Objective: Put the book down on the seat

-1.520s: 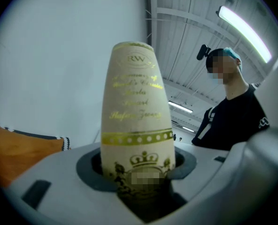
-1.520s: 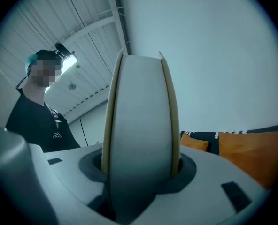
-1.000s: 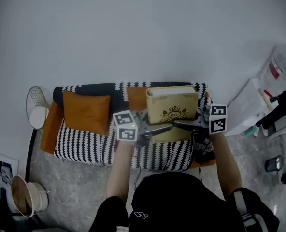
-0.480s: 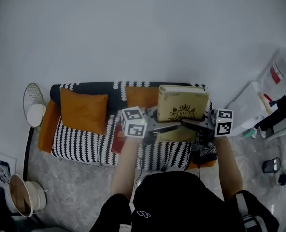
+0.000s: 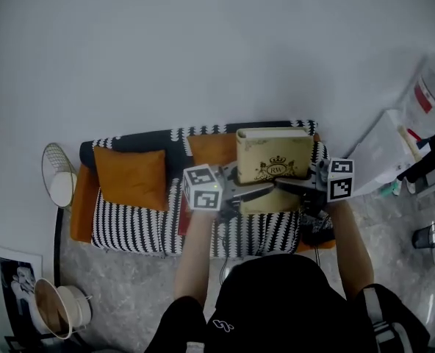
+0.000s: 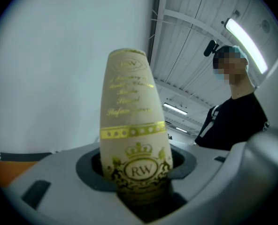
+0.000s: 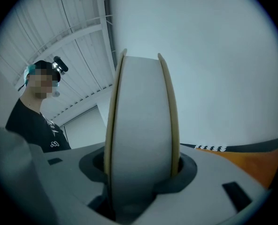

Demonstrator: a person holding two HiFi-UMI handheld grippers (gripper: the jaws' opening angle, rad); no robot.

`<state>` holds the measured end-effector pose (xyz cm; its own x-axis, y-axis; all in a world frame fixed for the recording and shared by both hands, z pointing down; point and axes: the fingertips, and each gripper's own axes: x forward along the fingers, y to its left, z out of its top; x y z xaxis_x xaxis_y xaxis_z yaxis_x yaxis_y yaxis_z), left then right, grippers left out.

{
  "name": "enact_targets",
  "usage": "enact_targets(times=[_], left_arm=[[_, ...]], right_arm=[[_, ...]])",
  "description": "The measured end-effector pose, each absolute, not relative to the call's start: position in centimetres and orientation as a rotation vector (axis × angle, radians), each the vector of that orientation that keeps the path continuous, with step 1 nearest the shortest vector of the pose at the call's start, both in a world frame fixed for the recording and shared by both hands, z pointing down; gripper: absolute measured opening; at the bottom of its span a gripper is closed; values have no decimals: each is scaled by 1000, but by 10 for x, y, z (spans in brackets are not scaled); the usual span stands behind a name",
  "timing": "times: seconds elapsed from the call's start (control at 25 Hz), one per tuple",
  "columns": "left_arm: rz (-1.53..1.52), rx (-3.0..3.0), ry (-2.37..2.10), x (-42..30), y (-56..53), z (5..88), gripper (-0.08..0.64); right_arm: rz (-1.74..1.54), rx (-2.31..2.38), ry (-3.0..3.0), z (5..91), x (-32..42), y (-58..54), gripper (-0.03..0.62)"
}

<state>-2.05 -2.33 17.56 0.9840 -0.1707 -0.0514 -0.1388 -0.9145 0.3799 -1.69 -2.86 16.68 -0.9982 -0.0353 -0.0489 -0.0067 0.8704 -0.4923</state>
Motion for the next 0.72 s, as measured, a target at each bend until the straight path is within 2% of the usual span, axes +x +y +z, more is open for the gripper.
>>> enact_targets(times=[0.72], left_arm=[[-92, 2629, -254, -36, -56, 218, 259]], right_arm=[[-855, -143, 3052, 209, -31, -64, 242]])
